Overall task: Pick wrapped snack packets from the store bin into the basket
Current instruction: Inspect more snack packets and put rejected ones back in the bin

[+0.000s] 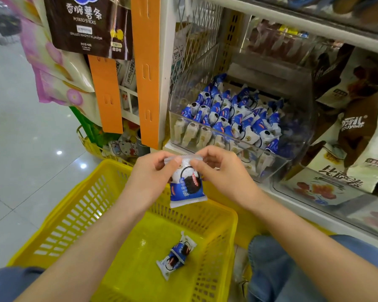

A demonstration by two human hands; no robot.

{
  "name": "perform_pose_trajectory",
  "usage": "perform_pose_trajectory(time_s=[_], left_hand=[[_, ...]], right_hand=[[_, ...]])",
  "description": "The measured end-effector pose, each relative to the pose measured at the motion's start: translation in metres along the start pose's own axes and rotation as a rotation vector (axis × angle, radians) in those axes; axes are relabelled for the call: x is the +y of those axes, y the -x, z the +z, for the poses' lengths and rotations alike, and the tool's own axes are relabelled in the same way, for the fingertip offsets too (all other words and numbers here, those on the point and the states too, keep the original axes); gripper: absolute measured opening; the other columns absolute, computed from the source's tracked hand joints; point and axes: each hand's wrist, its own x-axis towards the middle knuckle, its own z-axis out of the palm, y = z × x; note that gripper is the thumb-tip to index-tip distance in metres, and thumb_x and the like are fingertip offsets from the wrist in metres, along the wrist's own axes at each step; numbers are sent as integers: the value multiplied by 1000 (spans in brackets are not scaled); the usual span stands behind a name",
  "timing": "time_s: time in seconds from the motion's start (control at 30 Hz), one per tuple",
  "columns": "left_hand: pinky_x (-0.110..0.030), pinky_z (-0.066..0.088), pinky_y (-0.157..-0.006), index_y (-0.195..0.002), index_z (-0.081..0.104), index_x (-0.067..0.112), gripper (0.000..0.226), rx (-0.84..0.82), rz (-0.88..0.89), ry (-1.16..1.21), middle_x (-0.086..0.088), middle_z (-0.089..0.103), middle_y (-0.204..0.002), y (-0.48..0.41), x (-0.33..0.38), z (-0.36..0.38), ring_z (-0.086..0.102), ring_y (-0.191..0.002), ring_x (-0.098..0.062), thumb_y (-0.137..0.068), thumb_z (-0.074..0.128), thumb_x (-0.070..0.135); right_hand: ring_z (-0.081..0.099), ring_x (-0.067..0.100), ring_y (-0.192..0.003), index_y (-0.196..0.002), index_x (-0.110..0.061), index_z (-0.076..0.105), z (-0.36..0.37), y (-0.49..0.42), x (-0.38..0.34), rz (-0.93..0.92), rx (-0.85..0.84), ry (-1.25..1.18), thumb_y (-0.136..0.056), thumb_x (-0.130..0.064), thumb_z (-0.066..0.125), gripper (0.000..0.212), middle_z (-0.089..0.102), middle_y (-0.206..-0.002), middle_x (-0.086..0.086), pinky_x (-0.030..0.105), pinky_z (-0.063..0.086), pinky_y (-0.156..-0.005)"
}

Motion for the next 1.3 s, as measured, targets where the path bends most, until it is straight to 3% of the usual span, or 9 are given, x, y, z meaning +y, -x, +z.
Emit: perform_pose_trajectory(time_s=[0.13,0.37,0.5,0.63,0.77,0.9,1.0,1.13,1.3], left_hand=[[-45,51,-66,-82,65,11,16,-13,102,-139,-11,68,-75,2,-4,3,64,-72,-27,-91,56,21],[-43,51,-69,-70,62,21,23,-49,-33,7,-7,65,-68,2,-2,7,61,-67,-14,-91,55,22],[-29,51,-68,-86,59,19,6,22,30,-93,0,65,-79,2,-4,8,60,-73,-8,-89,58,25],[-10,40,-55,-82,54,24,15,117,118,-310,6,59,-73,2,-8,7,57,-65,-1,-95,48,27],[-22,54,-57,-91,66,17,55,-109,-266,341,-3,74,-76,1,2,5,71,-71,-15,-98,21,48],[-27,58,-66,-100,68,15,32,-94,-249,531,-6,74,-95,2,4,-1,70,-84,-16,-96,43,34],[-28,56,-69,-95,68,18,17,15,-212,431,-3,75,-89,1,4,1,70,-81,-13,-93,51,18],[-33,53,-78,-81,71,26,24,39,-219,333,5,75,-81,1,4,4,70,-77,-10,-93,52,18],[-6,47,-56,-72,68,32,35,-20,-85,225,21,70,-69,2,4,9,64,-64,8,-95,48,16]], right_hand=[[56,-5,-66,-74,-30,58,3,3,-1,-75,9,75,-85,-22,64,15,61,-69,-14,9,43,-59],[53,6,-72,-80,-17,64,-2,8,-4,-358,120,466,-84,-27,65,11,61,-75,-8,25,48,-63],[57,3,-69,-84,-20,66,-5,9,-7,-321,224,440,-85,-29,64,9,65,-76,-11,24,50,-62],[59,4,-72,-89,-14,67,-10,8,-12,-331,347,306,-87,-28,60,15,66,-80,-8,25,51,-63],[61,12,-78,-85,-11,69,-7,12,-13,-503,269,379,-86,-24,63,14,67,-82,-3,32,50,-66],[62,21,-85,-84,-10,70,-3,14,-8,-662,109,592,-84,-24,64,15,67,-87,1,34,51,-67],[55,12,-93,-95,-13,66,2,15,-7,-504,37,553,-87,-32,59,22,63,-96,-2,22,45,-77],[53,-2,-89,-120,-18,47,5,9,-8,-31,133,116,-91,-32,51,33,55,-104,-9,8,44,-79],[63,7,-71,-102,-9,58,0,2,-9,292,-33,-442,-95,-20,48,16,66,-93,7,20,56,-64]])
